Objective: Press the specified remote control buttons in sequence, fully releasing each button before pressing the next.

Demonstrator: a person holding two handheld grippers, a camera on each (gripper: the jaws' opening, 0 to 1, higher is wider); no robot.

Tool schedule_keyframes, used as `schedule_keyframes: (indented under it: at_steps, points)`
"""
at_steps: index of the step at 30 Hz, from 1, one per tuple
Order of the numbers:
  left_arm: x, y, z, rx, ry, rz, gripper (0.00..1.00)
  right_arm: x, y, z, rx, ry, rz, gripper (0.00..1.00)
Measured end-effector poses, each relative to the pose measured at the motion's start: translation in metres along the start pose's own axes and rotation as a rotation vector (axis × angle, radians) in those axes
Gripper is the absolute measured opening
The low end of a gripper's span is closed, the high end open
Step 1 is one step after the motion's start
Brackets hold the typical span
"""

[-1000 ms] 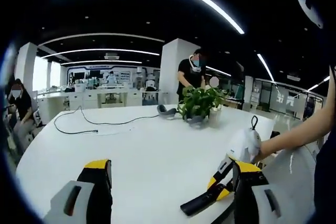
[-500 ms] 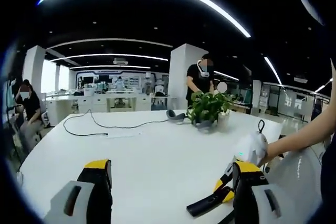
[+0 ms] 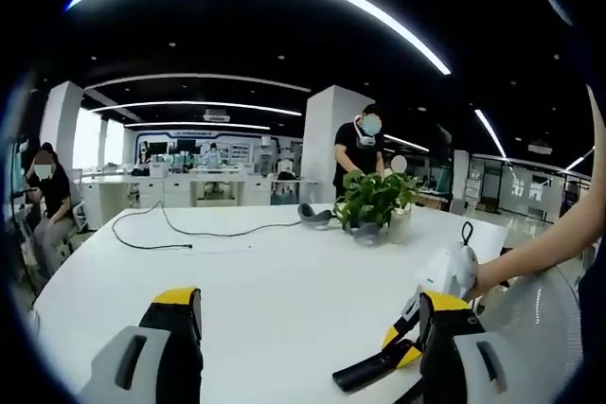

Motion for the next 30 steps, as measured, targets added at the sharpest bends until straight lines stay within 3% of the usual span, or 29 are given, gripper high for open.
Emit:
schedule_keyframes:
  at_steps: [8,14,25,30]
  points:
    - [-0.001,0.000,-0.006,-0.041,0.004,0.013,1.00,0.001,0.001,0.005,-0.006,0.009,0.003,0.21]
    - [0.000,-0.003,-0.005,-0.011,0.014,-0.009,1.00,0.002,0.003,0.012,0.004,0.016,0.033,0.21]
    - [0.002,-0.005,-0.005,0.000,0.014,-0.022,1.00,0.000,0.005,0.024,-0.020,0.009,0.028,0.21]
    - [0.002,-0.006,-0.006,0.006,0.022,-0.031,1.00,0.000,0.006,0.035,-0.016,0.039,0.046,0.21]
Point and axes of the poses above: the point that each gripper's makers call its tool centre point, and the gripper's own axes: x roughly forward along the fingers, z roughly to its right, y roughly out of its top, the point moved 5 cm from there along -x, roughly backward along the fingers, and after that the axes turned 9 degrees about -z, right-handed, at the moved point
